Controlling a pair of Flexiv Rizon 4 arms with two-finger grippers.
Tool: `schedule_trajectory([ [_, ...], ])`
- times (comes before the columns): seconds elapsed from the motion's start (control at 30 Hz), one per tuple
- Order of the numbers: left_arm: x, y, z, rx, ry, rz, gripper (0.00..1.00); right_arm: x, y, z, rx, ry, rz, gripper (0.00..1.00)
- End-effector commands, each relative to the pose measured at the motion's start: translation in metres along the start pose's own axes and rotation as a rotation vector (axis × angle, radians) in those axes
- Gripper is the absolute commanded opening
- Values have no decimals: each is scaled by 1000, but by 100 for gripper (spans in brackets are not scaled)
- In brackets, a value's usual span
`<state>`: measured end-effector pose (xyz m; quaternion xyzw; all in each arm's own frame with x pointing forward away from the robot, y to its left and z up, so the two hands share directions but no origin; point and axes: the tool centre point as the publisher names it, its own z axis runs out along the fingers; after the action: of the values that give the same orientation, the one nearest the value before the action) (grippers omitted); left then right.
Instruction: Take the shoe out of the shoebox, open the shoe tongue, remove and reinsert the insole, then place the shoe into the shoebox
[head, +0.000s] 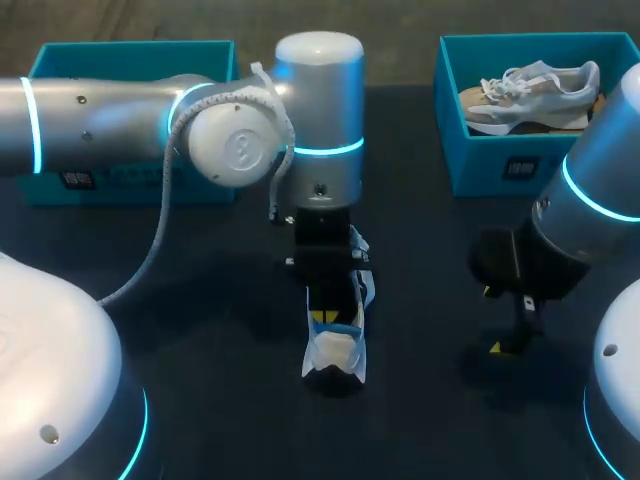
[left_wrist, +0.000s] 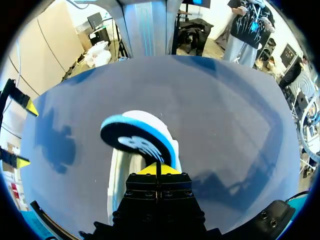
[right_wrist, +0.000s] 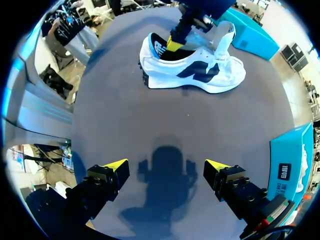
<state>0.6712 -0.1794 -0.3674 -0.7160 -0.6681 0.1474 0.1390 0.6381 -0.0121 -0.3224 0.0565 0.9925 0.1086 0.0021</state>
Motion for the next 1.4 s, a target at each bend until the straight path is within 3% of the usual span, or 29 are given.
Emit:
schedule_trajectory([
  [0.03, -13, 5, 19, 19, 14, 4, 0, 2, -1, 0, -1, -3, 0, 100],
  [0.23, -11, 14, 32, -33, 39, -30, 0, 2, -1, 0, -1, -3, 0, 100],
  [0.5, -2, 6, -13, -53, -7, -28, 0, 2, -1, 0, -1, -3, 0, 100],
  [0.57, -3, -1, -21, -19, 11, -7, 0, 2, -1, 0, -1, -3, 0, 100],
  [0.8, -2, -7, -30, -50, 129, -3, 0, 2, -1, 0, -1, -3, 0, 100],
  [1.4, 6, -1, 20, -6, 197, -15, 0, 2, -1, 0, -1, -3, 0, 100],
])
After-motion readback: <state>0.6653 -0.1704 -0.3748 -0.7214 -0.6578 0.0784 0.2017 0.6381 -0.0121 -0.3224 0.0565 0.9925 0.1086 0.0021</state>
